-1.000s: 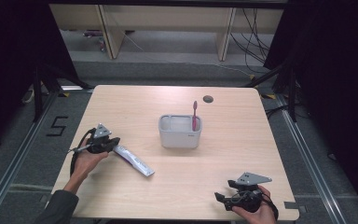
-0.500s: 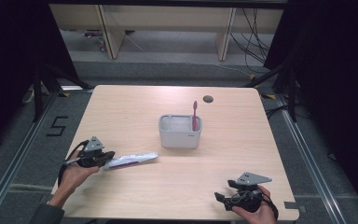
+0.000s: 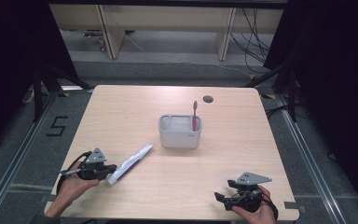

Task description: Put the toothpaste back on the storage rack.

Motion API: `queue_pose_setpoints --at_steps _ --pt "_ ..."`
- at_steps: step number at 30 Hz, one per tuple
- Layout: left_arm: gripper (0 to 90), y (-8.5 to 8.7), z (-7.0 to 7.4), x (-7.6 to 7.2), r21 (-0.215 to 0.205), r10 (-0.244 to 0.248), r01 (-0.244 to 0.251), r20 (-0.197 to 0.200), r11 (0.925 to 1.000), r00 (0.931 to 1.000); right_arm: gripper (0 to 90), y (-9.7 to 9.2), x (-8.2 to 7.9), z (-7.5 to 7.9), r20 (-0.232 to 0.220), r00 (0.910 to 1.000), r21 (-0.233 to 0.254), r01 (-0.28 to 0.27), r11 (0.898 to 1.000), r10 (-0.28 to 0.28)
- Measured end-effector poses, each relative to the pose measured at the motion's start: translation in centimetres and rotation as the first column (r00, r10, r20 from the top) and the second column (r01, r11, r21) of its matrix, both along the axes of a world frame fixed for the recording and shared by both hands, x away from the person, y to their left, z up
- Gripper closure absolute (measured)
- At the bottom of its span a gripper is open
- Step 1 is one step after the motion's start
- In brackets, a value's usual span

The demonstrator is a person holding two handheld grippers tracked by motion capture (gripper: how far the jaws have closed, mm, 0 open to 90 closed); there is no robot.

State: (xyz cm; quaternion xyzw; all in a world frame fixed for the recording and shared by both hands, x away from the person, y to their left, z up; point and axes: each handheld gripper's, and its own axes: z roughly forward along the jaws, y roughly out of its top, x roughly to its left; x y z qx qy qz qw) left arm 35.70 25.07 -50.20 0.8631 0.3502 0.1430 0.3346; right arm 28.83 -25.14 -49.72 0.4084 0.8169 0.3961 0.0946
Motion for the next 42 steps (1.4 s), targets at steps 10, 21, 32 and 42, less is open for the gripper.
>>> queue_pose_setpoints --at_steps 10,21,32,42 --pt "88.4 -1.5 0.4 -1.2 -0.001 -0.043 0.043 0.007 0.9991 0.9991 26.7 -0.1 0.0 0.0 0.006 1.0000 -0.005 0.007 1.000 -0.007" --pt "87.0 -3.7 0.8 -2.0 -0.002 -0.099 0.099 0.007 0.9951 0.9951 26.8 -0.1 0.0 0.1 0.001 1.0000 -0.002 -0.007 1.000 0.007" --pt "48.7 -4.3 2.6 0.2 -0.048 0.041 -0.046 -0.101 0.9978 0.9941 26.7 0.0 0.0 0.0 0.001 1.0000 -0.003 0.003 1.000 -0.003" --pt "42.9 -6.9 2.6 2.5 0.010 0.061 -0.060 -0.155 0.9981 0.9860 26.7 -0.1 0.0 0.1 0.002 1.0000 -0.006 -0.003 1.000 0.003"
